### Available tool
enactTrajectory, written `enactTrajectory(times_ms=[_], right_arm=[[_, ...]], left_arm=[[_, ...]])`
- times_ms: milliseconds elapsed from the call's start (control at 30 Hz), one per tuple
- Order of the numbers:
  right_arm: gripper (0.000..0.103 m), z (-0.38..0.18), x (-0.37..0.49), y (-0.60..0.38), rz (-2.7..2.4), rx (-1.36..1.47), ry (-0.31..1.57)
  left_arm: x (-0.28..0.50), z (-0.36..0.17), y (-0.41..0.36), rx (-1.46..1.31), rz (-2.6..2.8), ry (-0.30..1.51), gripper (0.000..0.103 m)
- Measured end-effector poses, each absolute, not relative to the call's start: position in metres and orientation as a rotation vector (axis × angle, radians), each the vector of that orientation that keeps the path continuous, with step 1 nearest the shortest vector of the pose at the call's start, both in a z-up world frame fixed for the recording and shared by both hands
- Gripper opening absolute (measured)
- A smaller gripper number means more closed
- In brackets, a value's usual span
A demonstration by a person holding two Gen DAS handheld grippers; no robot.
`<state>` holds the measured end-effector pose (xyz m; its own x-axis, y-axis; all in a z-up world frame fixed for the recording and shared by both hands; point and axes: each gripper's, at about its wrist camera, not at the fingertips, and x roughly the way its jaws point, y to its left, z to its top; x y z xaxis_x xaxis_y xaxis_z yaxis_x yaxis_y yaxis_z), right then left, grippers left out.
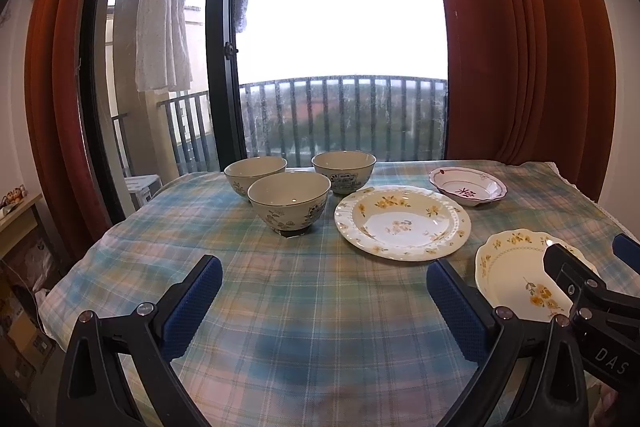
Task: Organize plates and bowls
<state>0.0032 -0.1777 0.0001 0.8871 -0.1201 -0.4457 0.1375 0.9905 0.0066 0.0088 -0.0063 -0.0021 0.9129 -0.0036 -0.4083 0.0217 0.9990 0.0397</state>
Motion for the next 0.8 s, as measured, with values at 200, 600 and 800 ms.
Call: enactTrajectory(times_ms=[200, 600, 800], right_arm=[[0.103, -0.0017, 0.0035, -0.1759, -0.129, 0.035, 0.464], [0.103, -0.0038, 0.0028, -0.1706, -0.124, 0.028, 0.467], [0.103, -0.0041, 0.0036, -0.1709, -0.126, 0.026, 0.47]], left_arm=[[0.0088, -0.0031, -0.0038, 0.029, -0.011, 0.419, 0.103], [0.0083, -0.0019, -0.0004, 0.024, -0.006, 0.416, 0.103], [0.0087, -0.0017, -0.0002, 0.021, -0.008, 0.42, 0.103]])
